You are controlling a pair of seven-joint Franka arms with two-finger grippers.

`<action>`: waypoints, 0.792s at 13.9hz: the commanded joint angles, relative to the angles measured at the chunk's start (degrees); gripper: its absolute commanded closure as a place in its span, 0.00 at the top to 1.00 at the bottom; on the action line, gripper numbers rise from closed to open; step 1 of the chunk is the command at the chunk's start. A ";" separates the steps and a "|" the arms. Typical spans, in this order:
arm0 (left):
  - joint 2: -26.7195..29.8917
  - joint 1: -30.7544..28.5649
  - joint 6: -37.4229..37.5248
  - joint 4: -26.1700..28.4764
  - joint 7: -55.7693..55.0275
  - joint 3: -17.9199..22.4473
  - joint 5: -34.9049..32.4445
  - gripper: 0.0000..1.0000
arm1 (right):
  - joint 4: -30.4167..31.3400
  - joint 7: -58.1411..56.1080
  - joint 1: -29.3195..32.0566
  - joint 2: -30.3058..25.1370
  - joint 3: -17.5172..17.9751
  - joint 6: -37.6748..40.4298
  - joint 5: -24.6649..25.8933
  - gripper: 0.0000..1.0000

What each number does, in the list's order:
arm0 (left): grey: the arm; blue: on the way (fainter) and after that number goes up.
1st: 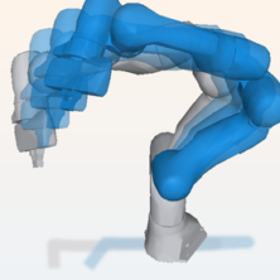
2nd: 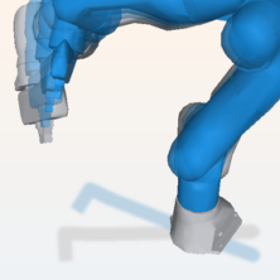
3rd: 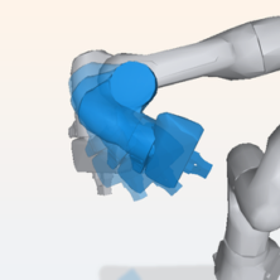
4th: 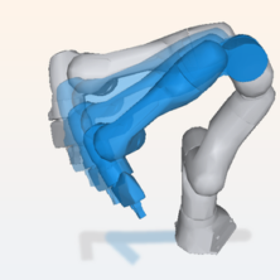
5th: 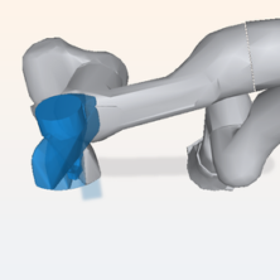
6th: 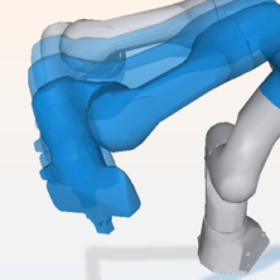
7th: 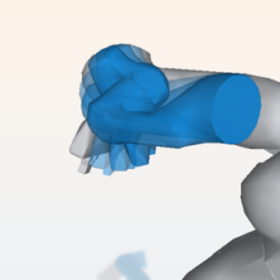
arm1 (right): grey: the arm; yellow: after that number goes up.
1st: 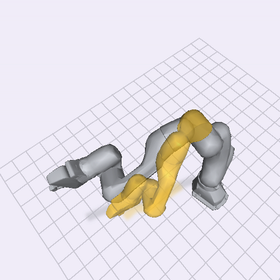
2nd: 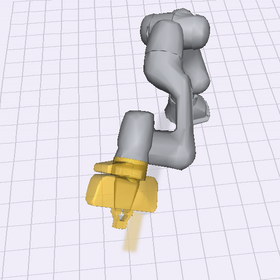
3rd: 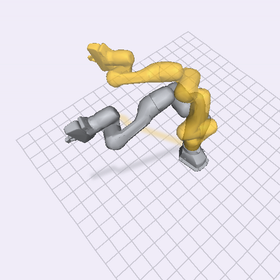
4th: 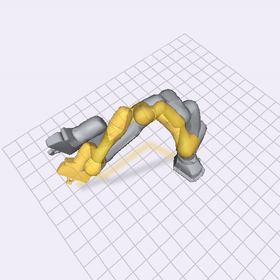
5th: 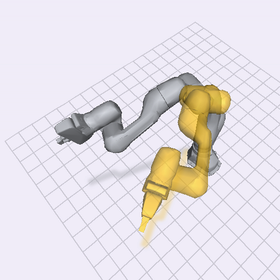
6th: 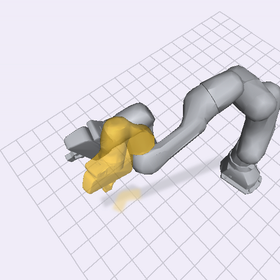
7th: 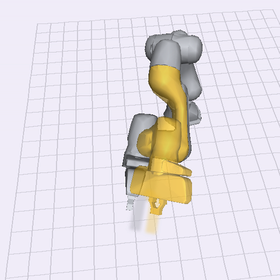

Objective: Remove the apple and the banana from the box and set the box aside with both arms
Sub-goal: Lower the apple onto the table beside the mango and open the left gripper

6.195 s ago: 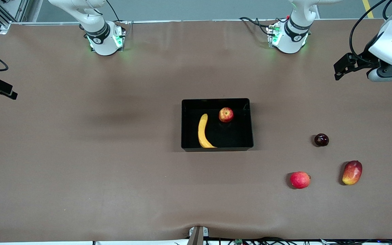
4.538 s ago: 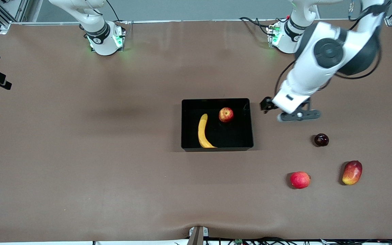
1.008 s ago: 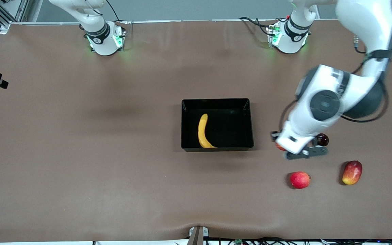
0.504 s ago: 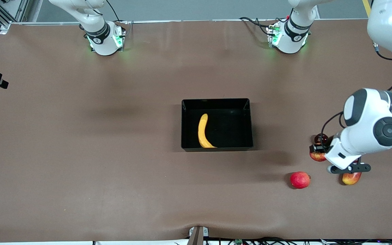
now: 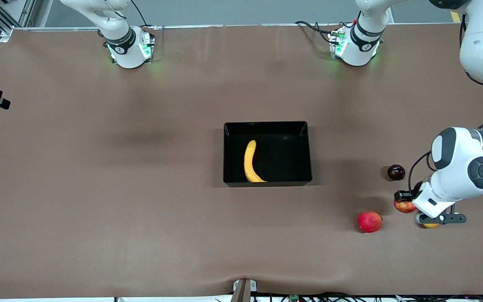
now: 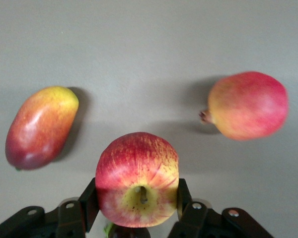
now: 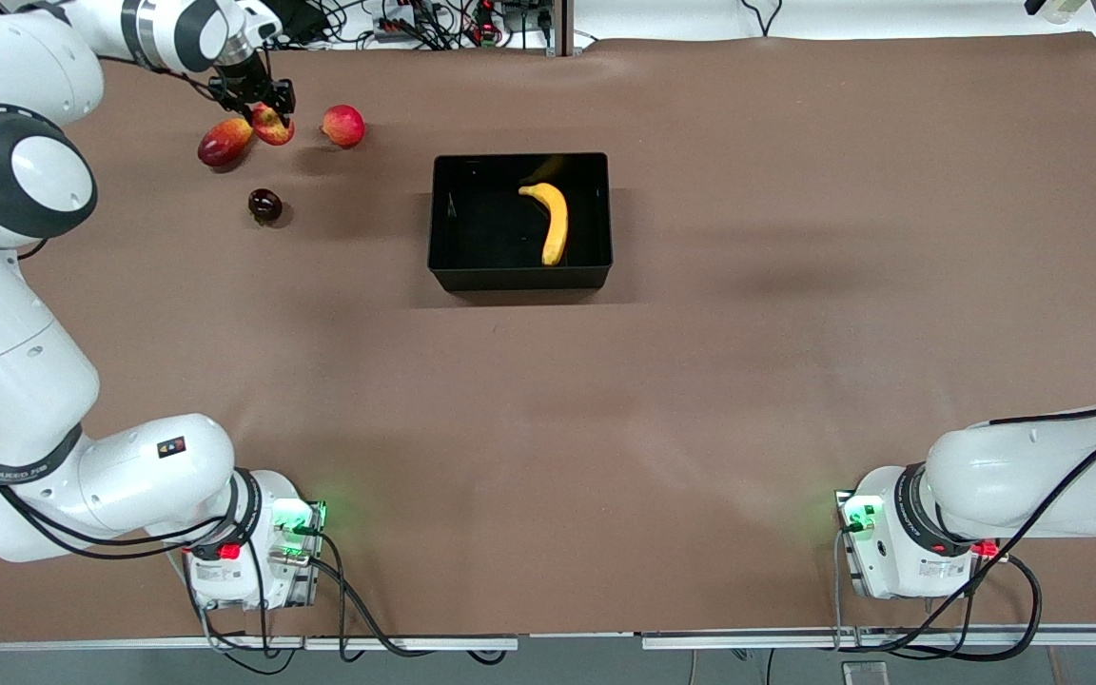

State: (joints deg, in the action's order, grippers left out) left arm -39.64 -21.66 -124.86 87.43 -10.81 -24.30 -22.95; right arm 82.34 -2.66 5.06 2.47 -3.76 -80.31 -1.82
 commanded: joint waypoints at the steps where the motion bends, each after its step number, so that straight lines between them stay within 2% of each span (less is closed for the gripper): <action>1: -2.80 -0.83 -3.89 -0.50 0.44 -0.49 -0.78 0.00 | -0.25 -0.06 0.57 0.08 0.16 0.24 -0.99 1.00; 4: -5.00 -2.50 -5.57 -0.68 0.44 -0.58 -0.78 0.00 | -0.33 0.02 0.57 -0.01 0.25 0.24 -0.99 1.00; 5: -5.62 -2.50 -5.66 -0.77 0.44 -0.58 -0.78 0.02 | -0.25 0.02 0.57 0.07 0.25 0.24 -0.99 1.00; 6: -5.97 -2.59 -5.66 -0.77 0.44 -0.58 -0.69 0.08 | -0.25 0.02 0.57 0.08 0.25 0.24 -0.99 1.00; 7: -6.15 -2.59 -5.66 -0.77 0.44 -0.58 -0.60 0.24 | -0.25 0.02 0.57 0.08 0.16 0.24 -0.99 1.00; 8: -6.24 -2.59 -5.66 -0.77 0.35 -0.58 -0.51 0.69 | -0.25 0.02 0.66 0.08 0.25 0.24 -0.99 1.00; 9: -5.98 -2.77 -5.66 -0.77 0.44 -0.58 0.36 1.00 | -0.25 0.02 0.66 0.08 0.16 0.24 -0.99 1.00; 11: -5.02 -3.56 -5.57 -0.86 0.53 -0.84 0.89 1.00 | -0.25 0.02 0.66 0.08 0.16 0.24 -0.99 1.00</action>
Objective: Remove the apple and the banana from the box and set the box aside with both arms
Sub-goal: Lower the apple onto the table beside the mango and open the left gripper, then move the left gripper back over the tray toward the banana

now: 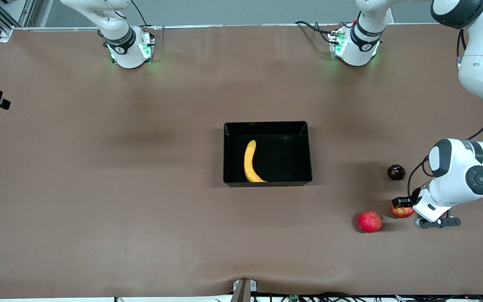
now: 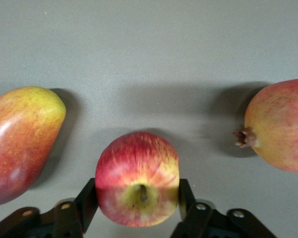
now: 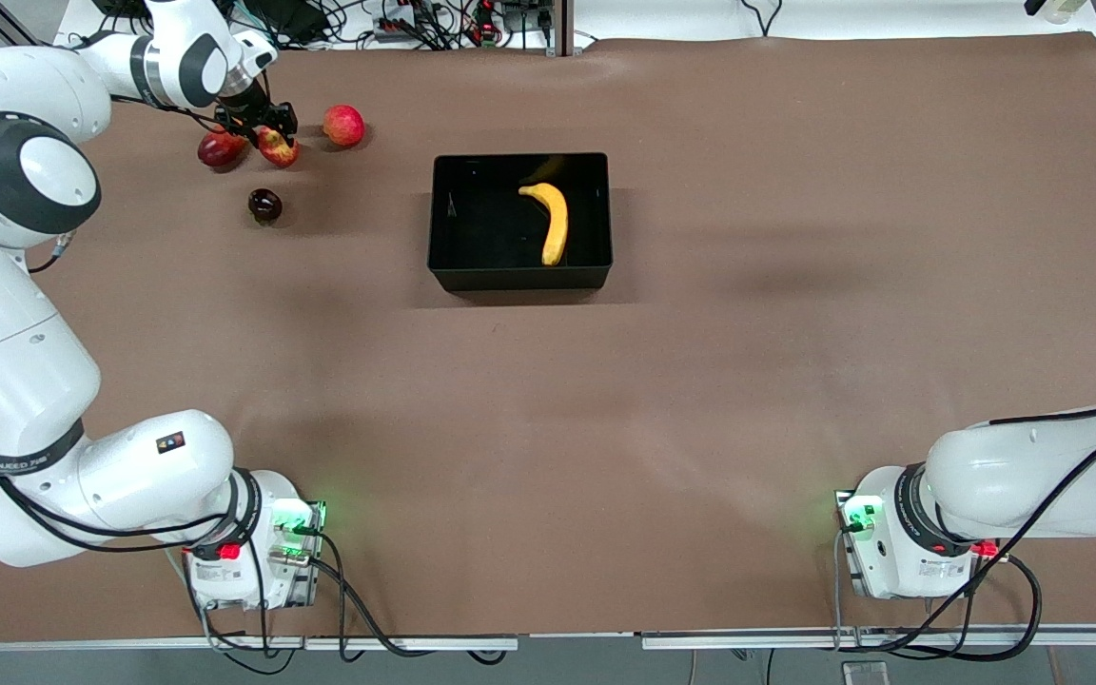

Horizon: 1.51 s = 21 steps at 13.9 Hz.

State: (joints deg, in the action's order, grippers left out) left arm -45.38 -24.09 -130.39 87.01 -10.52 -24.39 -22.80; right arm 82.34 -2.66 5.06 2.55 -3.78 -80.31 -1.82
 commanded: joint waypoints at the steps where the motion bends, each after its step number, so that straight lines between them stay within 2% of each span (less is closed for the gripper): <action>1: 1.95 -1.22 0.57 -0.35 0.24 -1.01 0.83 1.00 | -0.25 0.02 0.66 0.00 0.17 0.24 -0.99 1.00; 7: 12.93 -1.04 13.57 0.61 -0.64 -6.10 3.11 1.00 | -0.34 0.02 0.66 0.00 0.26 0.15 -0.99 1.00; 10: 17.59 -0.96 14.72 5.52 -5.89 -10.23 6.27 1.00 | -0.34 0.02 0.66 0.00 0.17 0.07 -0.99 1.00; 11: 18.56 -0.96 14.72 6.93 -8.17 -12.85 6.28 1.00 | -0.34 0.02 0.66 0.00 0.17 -0.02 -0.99 1.00; 13: 18.92 -0.52 14.46 8.69 -13.97 -17.69 6.19 1.00 | -0.25 0.02 0.66 0.00 0.17 0.07 -0.99 1.00; 15: 18.31 2.19 13.93 9.05 -20.12 -20.34 6.10 1.00 | -0.34 -0.15 0.48 0.00 0.17 0.24 -0.90 1.00; 18: 17.09 11.67 12.88 8.27 -31.54 -20.17 5.22 1.00 | -0.16 -0.07 0.66 0.00 0.17 0.51 -0.99 1.00; 21: 12.88 16.60 7.27 8.26 -37.02 -20.00 4.43 1.00 | -0.34 0.02 0.31 -0.17 0.26 0.59 -0.90 1.00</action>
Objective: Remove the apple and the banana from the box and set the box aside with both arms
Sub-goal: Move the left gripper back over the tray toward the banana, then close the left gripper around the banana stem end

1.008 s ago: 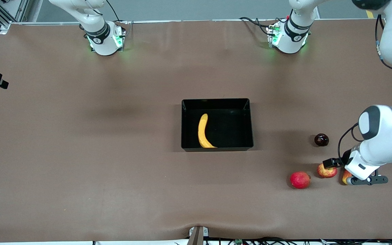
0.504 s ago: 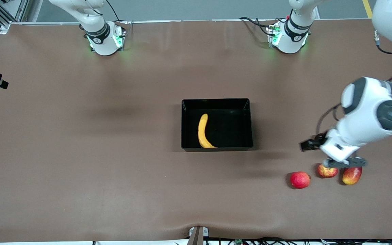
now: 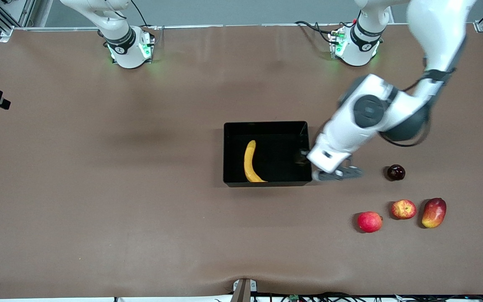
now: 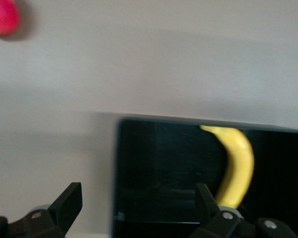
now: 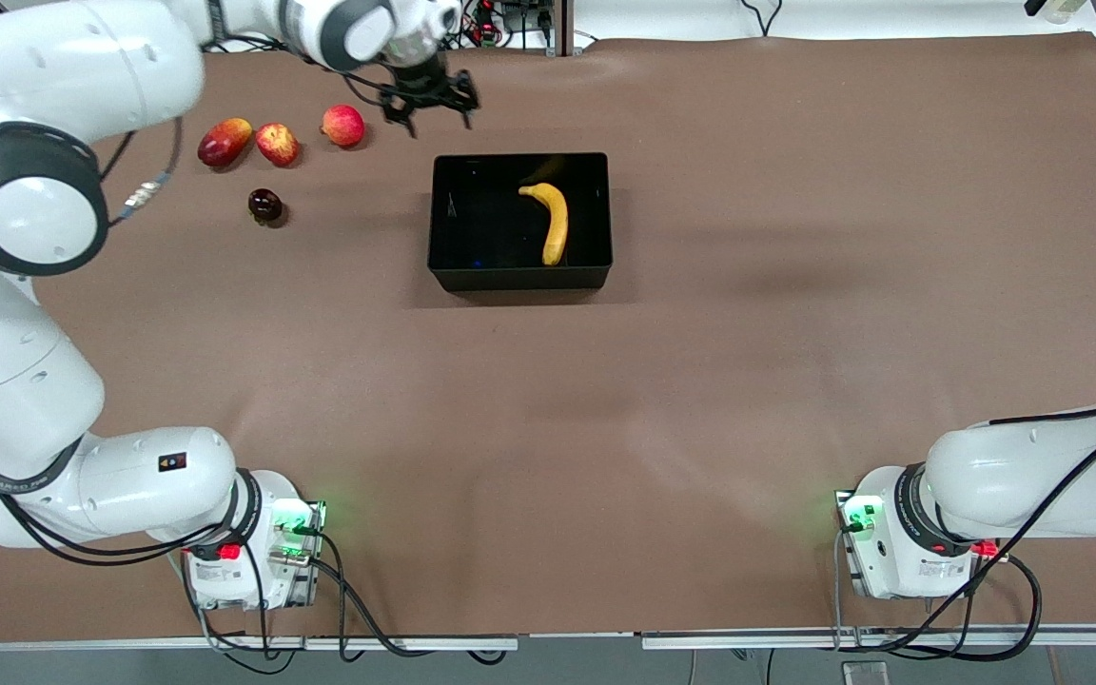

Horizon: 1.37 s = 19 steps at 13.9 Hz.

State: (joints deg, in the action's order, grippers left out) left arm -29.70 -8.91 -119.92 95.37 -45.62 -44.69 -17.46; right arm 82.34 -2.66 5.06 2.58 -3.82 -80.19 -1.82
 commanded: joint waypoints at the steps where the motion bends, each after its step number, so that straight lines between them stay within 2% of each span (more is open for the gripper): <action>1: -4.56 3.36 -5.30 -0.10 -2.19 0.57 -1.87 1.00 | -0.34 0.02 0.21 -0.21 0.30 0.39 -0.90 1.00; 3: -8.16 6.52 -9.35 -0.19 -5.07 0.66 -4.42 1.00 | -0.34 0.02 0.30 -0.21 0.30 0.48 -0.99 1.00; 5: -11.76 11.34 -10.60 -2.81 -7.98 2.05 -8.36 1.00 | -0.25 -0.07 0.04 -0.21 0.39 1.00 -0.90 1.00; 8: -13.27 19.61 -11.91 -3.44 -9.22 9.42 -9.35 1.00 | -0.42 -0.07 0.56 0.05 0.39 0.57 -1.08 1.00; 12: -16.96 25.86 -20.25 -3.79 -12.55 14.18 -9.53 1.00 | -0.43 -0.07 0.47 0.06 0.39 0.56 -1.07 1.00; 14: -17.23 29.64 -20.97 -3.70 -13.18 18.13 -9.62 1.00 | -0.43 0.02 0.65 0.23 0.39 0.48 -0.99 1.00; 16: -18.10 30.80 -21.06 -3.70 -13.18 19.37 -9.62 1.00 | -0.34 0.11 0.21 0.23 0.39 0.56 -1.08 1.00; 17: -18.20 30.80 -21.06 -3.79 -13.01 19.38 -9.70 0.78 | -0.25 0.11 0.21 0.49 0.39 0.65 -1.08 1.00; 18: -18.20 30.80 -21.06 -3.79 -12.74 19.38 -9.79 0.43 | -0.25 -0.07 -0.14 1.54 0.39 0.74 -0.99 1.00; 19: -17.94 30.88 -20.97 -3.79 -12.65 19.38 -10.40 0.19 | -0.34 -0.07 -0.23 1.98 0.47 0.74 -0.81 1.00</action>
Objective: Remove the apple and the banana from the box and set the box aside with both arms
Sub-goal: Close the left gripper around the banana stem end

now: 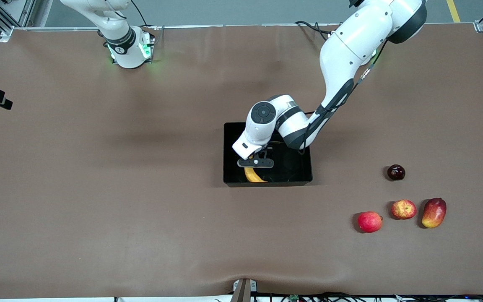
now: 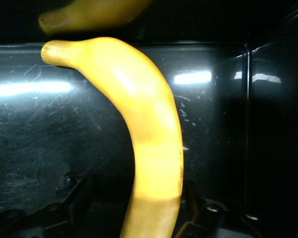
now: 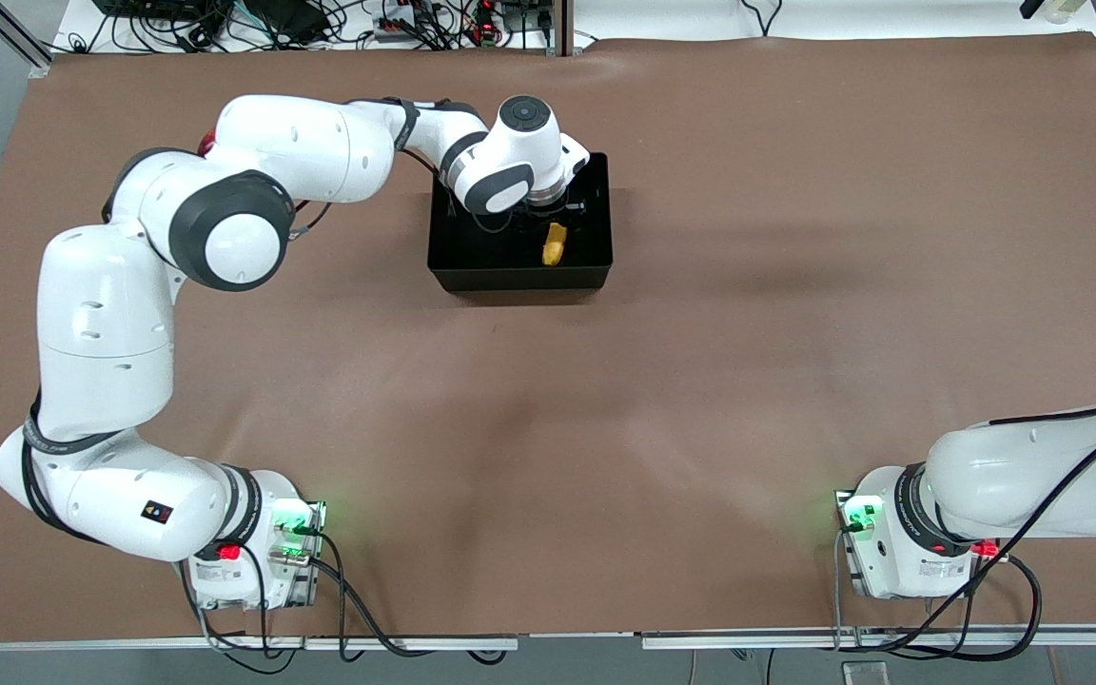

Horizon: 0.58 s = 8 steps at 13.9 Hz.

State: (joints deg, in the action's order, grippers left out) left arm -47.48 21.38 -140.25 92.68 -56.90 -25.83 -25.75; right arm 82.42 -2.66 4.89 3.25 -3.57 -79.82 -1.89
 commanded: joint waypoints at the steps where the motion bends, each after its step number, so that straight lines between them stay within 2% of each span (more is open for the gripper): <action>1: 0.11 0.51 -0.64 -1.09 -1.28 0.52 -2.72 0.04 | -0.42 0.02 -0.06 1.32 0.14 0.45 -0.75 1.00; 2: 0.72 0.50 0.23 -1.53 -1.28 0.52 -2.82 0.00 | -0.42 0.02 0.12 1.32 0.23 0.36 -0.84 1.00; 3: 1.94 0.33 2.93 -2.05 -1.02 0.52 -2.82 0.00 | -0.07 -0.06 0.12 1.84 0.23 0.28 -0.84 1.00; 5: 3.09 -0.02 11.27 -5.47 0.29 -0.27 -2.64 0.00 | -0.15 -0.15 0.03 6.40 0.23 0.63 -0.66 1.00; 8: 4.85 -1.07 17.28 -7.68 0.48 -2.81 -2.03 0.00 | 0.29 0.11 -1.19 6.94 0.32 1.58 -0.75 1.00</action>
State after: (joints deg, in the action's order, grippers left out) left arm -44.78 21.00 -126.47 85.72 -56.51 -27.17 -27.22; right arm 83.32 -2.66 4.64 9.90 -3.37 -79.60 -1.89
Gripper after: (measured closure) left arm 0.643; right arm 0.000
